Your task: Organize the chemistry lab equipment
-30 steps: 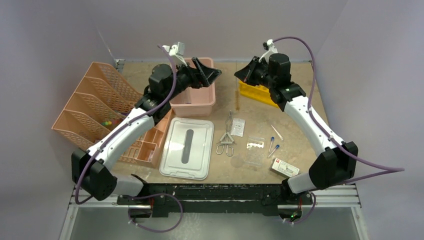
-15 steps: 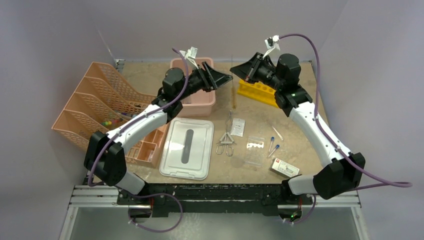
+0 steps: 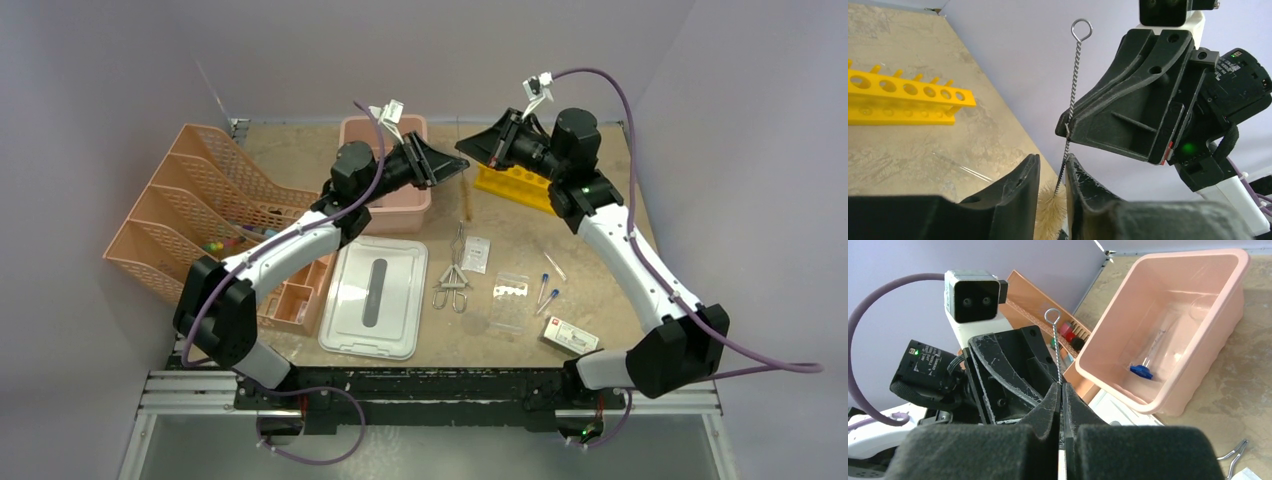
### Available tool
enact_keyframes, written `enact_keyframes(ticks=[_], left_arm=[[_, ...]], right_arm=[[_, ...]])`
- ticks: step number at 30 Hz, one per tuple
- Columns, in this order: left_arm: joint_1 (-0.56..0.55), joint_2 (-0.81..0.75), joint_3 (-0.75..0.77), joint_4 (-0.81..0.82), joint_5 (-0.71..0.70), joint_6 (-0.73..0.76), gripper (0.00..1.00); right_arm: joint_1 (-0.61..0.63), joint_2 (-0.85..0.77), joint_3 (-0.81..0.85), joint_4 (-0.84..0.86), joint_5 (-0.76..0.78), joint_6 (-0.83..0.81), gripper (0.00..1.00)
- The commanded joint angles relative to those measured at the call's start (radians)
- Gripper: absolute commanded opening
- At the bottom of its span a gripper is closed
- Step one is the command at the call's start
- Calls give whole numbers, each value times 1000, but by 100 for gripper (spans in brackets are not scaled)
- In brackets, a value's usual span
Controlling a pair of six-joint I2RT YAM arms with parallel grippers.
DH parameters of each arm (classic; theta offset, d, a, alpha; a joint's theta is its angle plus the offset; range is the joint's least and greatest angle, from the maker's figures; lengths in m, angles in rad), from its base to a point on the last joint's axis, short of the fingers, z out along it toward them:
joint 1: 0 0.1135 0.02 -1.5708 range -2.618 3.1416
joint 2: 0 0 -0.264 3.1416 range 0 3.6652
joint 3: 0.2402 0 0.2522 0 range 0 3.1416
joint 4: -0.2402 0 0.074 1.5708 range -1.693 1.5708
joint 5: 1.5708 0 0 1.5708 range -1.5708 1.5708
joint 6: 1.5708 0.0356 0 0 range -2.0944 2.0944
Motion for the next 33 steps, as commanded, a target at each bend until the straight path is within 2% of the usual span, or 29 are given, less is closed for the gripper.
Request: enact_keyframes(ticks=[1, 5, 8, 9, 11, 13, 15, 21, 27, 33], left_arm=[[-3, 9, 40, 56, 22, 9, 20], [-4, -12, 44, -6, -13, 56, 0], [-2, -27, 76, -124, -66, 120, 0], [-3, -28, 94, -171, -84, 150, 0], [-2, -26, 136, -280, -111, 213, 0], [-2, -23, 179, -400, -138, 282, 0], [4, -16, 241, -549, -175, 361, 0], [86, 46, 417, -945, -299, 519, 0], [200, 153, 584, -1212, -407, 644, 0], [214, 334, 760, -1402, -566, 744, 0]], right_arm=[[0, -1, 20, 53, -66, 6, 0], [2, 9, 16, 49, -69, 8, 0], [2, 18, 12, 43, -64, 7, 3], [1, 22, 16, 25, -61, 1, 11], [0, 30, 40, -34, -18, -23, 37], [0, 34, 65, -80, 29, -48, 55], [0, 33, 82, -114, 78, -67, 61], [0, 22, 87, -191, 219, -102, 64], [0, 17, 76, -264, 328, -113, 64], [0, 17, 54, -299, 389, -95, 63]])
